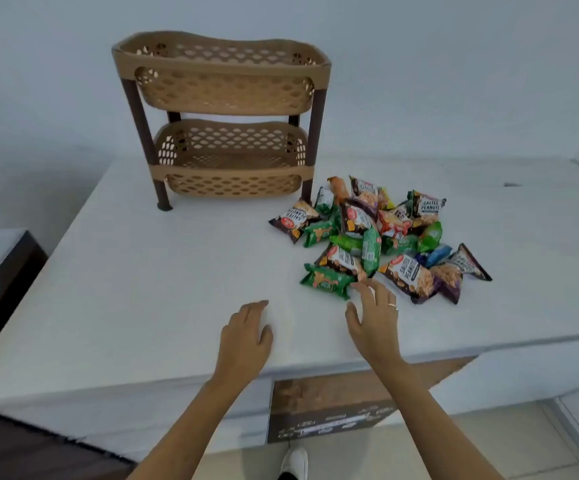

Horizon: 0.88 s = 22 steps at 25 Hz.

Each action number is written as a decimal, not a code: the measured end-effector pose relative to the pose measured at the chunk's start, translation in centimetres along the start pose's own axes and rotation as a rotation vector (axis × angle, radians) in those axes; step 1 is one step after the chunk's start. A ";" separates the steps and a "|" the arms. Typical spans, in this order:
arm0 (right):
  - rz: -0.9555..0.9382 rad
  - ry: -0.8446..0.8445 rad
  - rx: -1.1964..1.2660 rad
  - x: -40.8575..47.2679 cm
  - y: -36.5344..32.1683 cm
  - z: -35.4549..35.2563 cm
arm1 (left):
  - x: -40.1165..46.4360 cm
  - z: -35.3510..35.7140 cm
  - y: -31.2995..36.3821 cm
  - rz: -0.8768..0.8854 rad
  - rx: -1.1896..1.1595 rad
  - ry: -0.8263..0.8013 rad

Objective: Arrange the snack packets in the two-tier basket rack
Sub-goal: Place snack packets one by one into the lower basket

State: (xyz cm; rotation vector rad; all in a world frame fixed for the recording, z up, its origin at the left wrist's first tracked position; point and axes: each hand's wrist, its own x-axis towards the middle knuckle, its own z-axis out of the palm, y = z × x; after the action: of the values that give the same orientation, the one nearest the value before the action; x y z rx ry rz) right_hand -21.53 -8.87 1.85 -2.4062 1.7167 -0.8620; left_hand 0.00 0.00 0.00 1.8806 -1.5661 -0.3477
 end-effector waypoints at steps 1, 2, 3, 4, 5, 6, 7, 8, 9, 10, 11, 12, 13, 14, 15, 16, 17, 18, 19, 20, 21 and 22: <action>0.001 -0.022 0.018 1.7 0.6 0.2 | 1.9 0.9 0.6 -0.059 -0.058 -0.050; -0.010 -0.039 0.019 3.0 1.1 0.3 | 3.5 1.6 1.4 -0.129 -0.094 -0.109; -0.032 -0.062 0.009 4.6 1.6 0.5 | 5.5 2.5 2.3 -0.196 -0.076 -0.146; -0.046 -0.111 0.004 5.8 2.0 0.7 | 7.3 3.1 3.5 -0.289 -0.070 -0.209; -0.057 -0.160 -0.003 7.0 2.5 1.2 | 9.2 4.0 4.4 -0.360 -0.039 -0.258; -0.058 -0.210 -0.007 7.9 2.7 1.5 | 10.6 4.5 5.2 -0.417 -0.030 -0.304; -0.061 -0.266 -0.015 8.5 2.9 1.9 | 11.6 5.1 5.7 -0.447 -0.024 -0.349; -0.069 -0.328 -0.022 9.0 2.9 2.3 | 12.4 5.6 6.2 -0.452 -0.021 -0.382; -0.067 -0.378 -0.019 9.3 2.9 2.8 | 12.8 6.0 6.4 -0.447 -0.021 -0.395; -0.050 -0.415 -0.010 9.7 2.7 3.2 | 13.0 6.1 6.4 -0.446 -0.034 -0.391; -0.023 -0.427 0.009 10.0 2.5 3.4 | 13.2 6.2 6.2 -0.442 -0.093 -0.366; -0.001 -0.419 0.019 10.4 2.1 3.6 | 13.2 6.0 5.8 -0.420 -0.184 -0.331; 0.013 -0.400 0.019 10.7 1.6 3.8 | 13.2 5.7 5.3 -0.385 -0.281 -0.289; 0.017 -0.380 0.003 10.9 1.1 4.0 | 13.0 5.3 5.0 -0.347 -0.341 -0.247; 0.018 -0.356 -0.005 11.2 0.5 4.2 | 12.9 4.8 4.5 -0.306 -0.348 -0.188; 0.026 -0.334 0.008 11.4 -0.2 4.3 | 12.8 4.4 4.0 -0.270 -0.322 -0.128; 0.043 -0.312 0.071 11.5 -1.0 4.4 | 12.9 4.0 3.5 -0.251 -0.308 -0.062; 0.072 -0.306 0.177 11.6 -1.8 4.4 | 13.1 3.4 3.0 -0.250 -0.317 -0.012; 0.094 -0.300 0.302 11.7 -2.6 4.5 | 13.3 2.8 2.4 -0.262 -0.351 0.013; 0.107 -0.300 0.408 11.9 -3.5 4.7 | 13.7 2.0 1.8 -0.288 -0.404 0.023; 0.113 -0.290 0.483 12.2 -4.4 4.7 | 14.3 1.1 1.2 -0.323 -0.466 0.035; 0.113 -0.279 0.536 12.8 -5.3 4.7 | 14.9 -0.1 0.9 -0.359 -0.520 0.059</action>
State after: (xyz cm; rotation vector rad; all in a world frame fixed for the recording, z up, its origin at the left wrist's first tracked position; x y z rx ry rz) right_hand -11.93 -19.43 4.93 -1.9469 1.2997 -0.7983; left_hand 3.06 -14.16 3.60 1.7200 -0.9673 -0.7691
